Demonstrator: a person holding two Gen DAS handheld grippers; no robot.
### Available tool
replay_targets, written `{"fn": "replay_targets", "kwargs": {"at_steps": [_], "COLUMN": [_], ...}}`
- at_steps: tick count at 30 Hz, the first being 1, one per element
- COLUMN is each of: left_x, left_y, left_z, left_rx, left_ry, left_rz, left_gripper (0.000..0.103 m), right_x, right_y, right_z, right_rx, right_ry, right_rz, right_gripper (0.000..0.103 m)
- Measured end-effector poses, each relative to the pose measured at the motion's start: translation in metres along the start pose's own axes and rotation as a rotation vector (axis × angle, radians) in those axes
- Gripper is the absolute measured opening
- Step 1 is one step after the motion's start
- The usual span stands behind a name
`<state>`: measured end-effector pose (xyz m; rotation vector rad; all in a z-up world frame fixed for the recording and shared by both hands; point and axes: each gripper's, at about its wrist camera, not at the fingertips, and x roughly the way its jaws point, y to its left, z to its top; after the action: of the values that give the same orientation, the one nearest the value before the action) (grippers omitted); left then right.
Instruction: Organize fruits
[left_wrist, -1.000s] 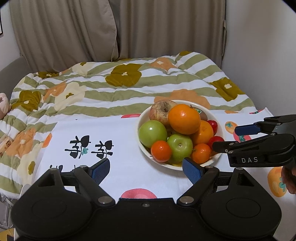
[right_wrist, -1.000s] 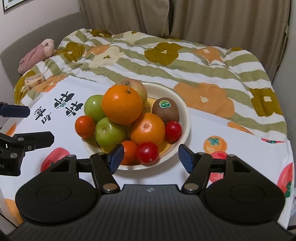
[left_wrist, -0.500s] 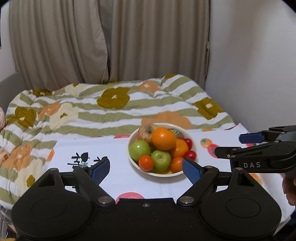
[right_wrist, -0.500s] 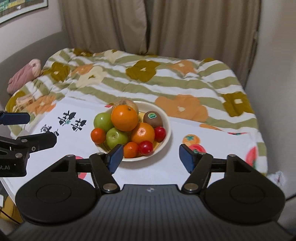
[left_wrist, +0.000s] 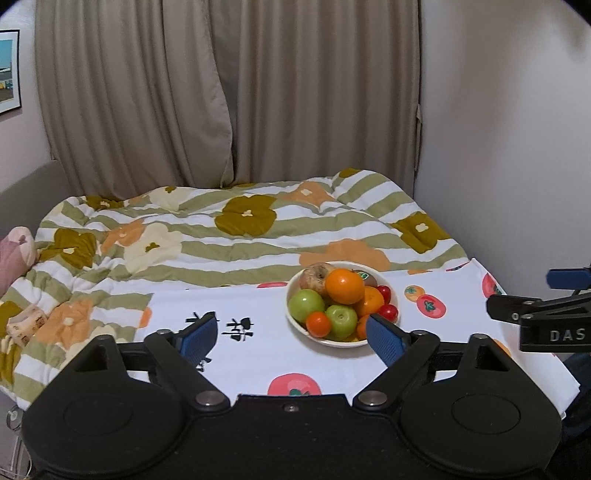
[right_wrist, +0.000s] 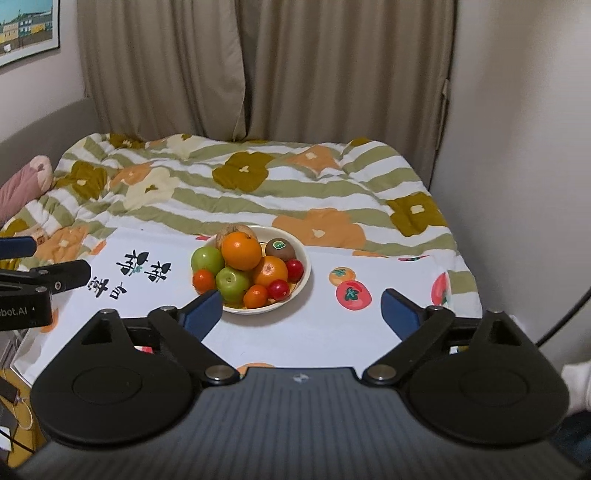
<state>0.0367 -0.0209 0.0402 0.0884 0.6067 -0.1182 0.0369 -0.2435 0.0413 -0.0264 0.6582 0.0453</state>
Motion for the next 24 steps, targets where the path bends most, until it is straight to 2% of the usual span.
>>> {"fn": "replay_targets", "kwargs": {"at_steps": [5,13,24], "left_x": [-0.014,-0.020,-0.021], "left_y": [0.005,0.006,0.006], "left_z": [-0.007,-0.018,-0.021], "left_rx": [0.008,-0.002,0.002], "left_ry": [-0.022,-0.014,-0.020], "left_rz": [0.019,0.057,0.054], "left_gripper": [0.103,0.103,0.103], "right_x": [-0.016,-0.026,-0.026], "right_y": [0.002,0.003,0.000], "right_z": [-0.007,-0.018,-0.024], "right_rx": [0.041,0.048,0.072], "right_ry": [-0.008,-0.005,0.014], "right_rz": [-0.029,-0.068,-0.079], "right_gripper": [0.103,0.103,0.103]}}
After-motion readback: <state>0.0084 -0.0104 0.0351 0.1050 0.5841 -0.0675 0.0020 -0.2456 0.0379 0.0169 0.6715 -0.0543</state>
